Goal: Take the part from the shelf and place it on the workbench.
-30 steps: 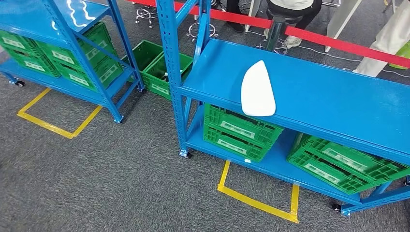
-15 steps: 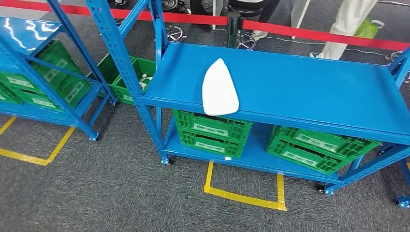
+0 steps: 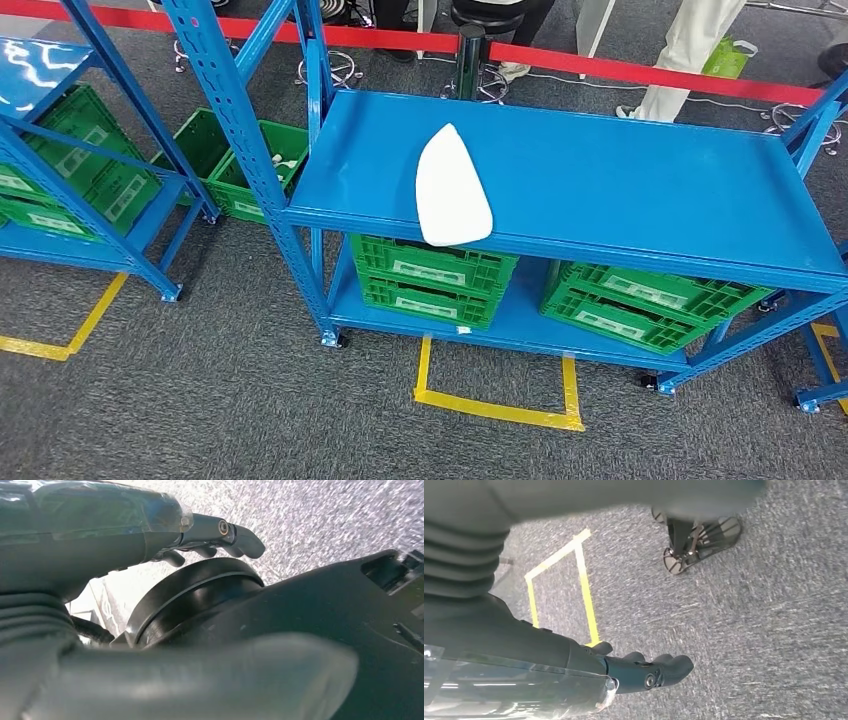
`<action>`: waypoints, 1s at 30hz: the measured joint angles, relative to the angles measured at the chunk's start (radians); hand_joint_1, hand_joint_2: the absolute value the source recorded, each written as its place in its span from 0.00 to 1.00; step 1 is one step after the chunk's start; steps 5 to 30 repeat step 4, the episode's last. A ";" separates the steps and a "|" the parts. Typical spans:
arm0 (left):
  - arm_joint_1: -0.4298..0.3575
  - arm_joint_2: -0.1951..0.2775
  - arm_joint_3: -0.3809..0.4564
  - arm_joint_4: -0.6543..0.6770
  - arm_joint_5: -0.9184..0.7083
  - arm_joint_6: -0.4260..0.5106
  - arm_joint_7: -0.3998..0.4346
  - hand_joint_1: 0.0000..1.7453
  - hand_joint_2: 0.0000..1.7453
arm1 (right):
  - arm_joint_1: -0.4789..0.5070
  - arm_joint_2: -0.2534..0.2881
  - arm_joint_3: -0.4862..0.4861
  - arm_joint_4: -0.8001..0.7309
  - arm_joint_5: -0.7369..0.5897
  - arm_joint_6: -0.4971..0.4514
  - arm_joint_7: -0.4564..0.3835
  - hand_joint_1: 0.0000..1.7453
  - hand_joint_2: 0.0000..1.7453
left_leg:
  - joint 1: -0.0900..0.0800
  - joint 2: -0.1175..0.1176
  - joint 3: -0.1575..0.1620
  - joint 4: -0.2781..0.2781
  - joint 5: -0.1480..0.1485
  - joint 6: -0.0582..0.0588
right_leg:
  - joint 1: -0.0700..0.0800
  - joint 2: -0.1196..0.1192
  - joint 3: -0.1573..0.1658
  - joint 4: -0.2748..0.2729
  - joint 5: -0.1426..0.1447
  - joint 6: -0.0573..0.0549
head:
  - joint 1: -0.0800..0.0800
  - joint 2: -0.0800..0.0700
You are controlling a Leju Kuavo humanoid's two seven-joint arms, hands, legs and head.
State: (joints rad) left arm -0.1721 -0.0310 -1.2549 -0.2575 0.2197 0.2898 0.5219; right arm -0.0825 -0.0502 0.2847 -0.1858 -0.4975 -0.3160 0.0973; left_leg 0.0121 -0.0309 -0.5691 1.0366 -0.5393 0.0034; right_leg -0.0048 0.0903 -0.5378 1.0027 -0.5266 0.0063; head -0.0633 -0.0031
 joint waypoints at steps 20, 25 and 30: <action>0.005 0.004 0.000 0.004 0.007 0.019 0.000 0.00 1.00 | 0.000 0.000 0.011 0.000 -0.003 -0.003 0.011 0.00 1.00 | -0.004 0.002 0.002 0.000 -0.001 0.002 | -0.003 0.000 0.001 0.000 -0.002 0.007 | 0.000 0.000; 0.005 0.004 0.000 0.004 0.007 0.019 0.000 0.00 1.00 | 0.000 0.000 0.011 0.000 -0.003 -0.003 0.011 0.00 1.00 | -0.004 0.002 0.002 0.000 -0.001 0.002 | -0.003 0.000 0.001 0.000 -0.002 0.007 | 0.000 0.000; 0.005 0.004 0.000 0.004 0.007 0.019 0.000 0.00 1.00 | 0.000 0.000 0.011 0.000 -0.003 -0.003 0.011 0.00 1.00 | -0.004 0.002 0.002 0.000 -0.001 0.002 | -0.003 0.000 0.001 0.000 -0.002 0.007 | 0.000 0.000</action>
